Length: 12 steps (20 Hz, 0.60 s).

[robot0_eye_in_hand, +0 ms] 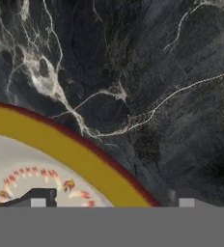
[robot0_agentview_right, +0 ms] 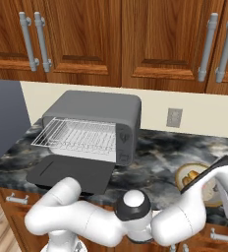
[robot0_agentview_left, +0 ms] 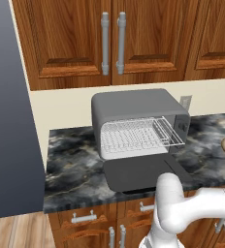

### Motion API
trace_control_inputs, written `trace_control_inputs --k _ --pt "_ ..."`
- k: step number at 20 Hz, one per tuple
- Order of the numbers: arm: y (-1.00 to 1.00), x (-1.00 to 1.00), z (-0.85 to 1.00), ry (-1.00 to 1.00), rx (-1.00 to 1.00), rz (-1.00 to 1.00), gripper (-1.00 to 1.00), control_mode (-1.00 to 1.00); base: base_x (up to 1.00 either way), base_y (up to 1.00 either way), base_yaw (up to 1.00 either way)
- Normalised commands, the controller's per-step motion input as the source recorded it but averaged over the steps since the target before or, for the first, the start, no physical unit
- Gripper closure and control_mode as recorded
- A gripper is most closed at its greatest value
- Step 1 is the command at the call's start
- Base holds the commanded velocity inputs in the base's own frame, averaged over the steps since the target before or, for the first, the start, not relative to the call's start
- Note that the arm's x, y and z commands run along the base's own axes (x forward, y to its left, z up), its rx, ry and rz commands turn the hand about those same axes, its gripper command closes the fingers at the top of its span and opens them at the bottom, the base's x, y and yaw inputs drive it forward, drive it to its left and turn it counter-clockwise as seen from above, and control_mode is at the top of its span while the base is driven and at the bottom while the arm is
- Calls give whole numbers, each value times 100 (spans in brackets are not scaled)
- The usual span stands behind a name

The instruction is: Pick up the heated bread from the toaster oven and place it in the bowl. Then move the bread bowl to the dining counter.

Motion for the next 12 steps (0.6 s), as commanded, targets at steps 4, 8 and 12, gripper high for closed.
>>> trace_control_inputs --k 4,8,12 --pt "1 17 0 2 0 -7 100 -100 0 0 0" --pt "16 3 6 -2 0 -4 100 -100 0 0 0" --pt "53 -4 47 -15 -2 -2 100 -100 0 0 0"
